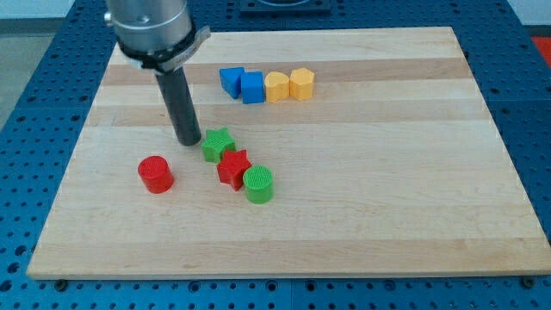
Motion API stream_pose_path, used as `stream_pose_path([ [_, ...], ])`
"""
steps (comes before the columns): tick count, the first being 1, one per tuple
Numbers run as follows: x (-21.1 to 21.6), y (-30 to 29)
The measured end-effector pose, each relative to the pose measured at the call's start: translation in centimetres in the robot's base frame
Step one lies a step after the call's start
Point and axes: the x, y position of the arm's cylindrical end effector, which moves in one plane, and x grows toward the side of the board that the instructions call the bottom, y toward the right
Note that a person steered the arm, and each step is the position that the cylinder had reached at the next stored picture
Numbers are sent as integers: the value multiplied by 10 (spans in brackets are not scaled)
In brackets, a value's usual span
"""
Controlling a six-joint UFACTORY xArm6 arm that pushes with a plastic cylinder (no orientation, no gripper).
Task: Move the green star to the bottom of the blue cube
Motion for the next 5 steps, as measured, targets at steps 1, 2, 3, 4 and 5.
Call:
stream_pose_path([
  [1,23,0],
  [2,44,9],
  [3,46,16],
  [4,17,32],
  [5,-48,44],
])
